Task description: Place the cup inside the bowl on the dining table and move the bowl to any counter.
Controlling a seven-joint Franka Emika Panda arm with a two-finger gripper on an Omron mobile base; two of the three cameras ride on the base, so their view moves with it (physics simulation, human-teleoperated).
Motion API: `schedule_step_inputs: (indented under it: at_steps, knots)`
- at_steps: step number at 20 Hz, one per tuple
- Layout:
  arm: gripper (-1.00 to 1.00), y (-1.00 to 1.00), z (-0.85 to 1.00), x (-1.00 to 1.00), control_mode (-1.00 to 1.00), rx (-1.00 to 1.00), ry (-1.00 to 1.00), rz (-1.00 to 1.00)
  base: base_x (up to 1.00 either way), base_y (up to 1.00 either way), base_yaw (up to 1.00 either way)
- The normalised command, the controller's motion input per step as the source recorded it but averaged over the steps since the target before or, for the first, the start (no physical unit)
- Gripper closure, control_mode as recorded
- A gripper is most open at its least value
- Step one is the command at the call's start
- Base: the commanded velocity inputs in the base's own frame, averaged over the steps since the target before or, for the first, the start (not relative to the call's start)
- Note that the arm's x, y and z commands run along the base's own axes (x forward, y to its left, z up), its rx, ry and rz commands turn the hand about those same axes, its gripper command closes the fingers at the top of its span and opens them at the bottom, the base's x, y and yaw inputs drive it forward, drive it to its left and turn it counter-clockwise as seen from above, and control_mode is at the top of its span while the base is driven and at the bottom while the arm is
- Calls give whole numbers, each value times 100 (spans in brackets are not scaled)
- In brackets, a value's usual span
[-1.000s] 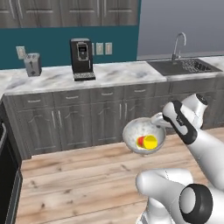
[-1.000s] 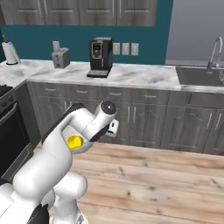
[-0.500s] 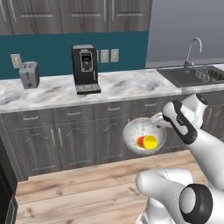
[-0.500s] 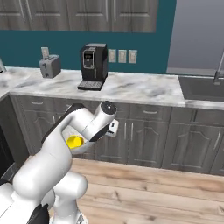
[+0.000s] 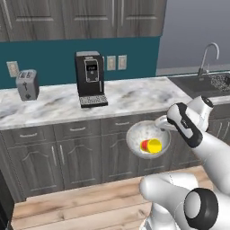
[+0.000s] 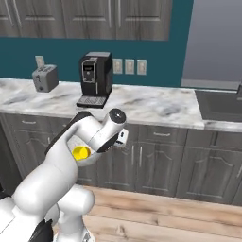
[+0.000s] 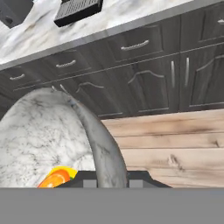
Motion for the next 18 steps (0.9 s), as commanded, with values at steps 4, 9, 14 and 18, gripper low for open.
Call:
schedule_step_inputs:
  at_steps: [4,9,14,18]
  knots:
    - [100,0,0,0,100,0,0,0,71,2,0]
    - [100,0,0,0,100,0,0,0,71,5,0]
    - [100,0,0,0,100,0,0,0,64,8,0]
    - [100,0,0,0,100,0,0,0,48,9,0]
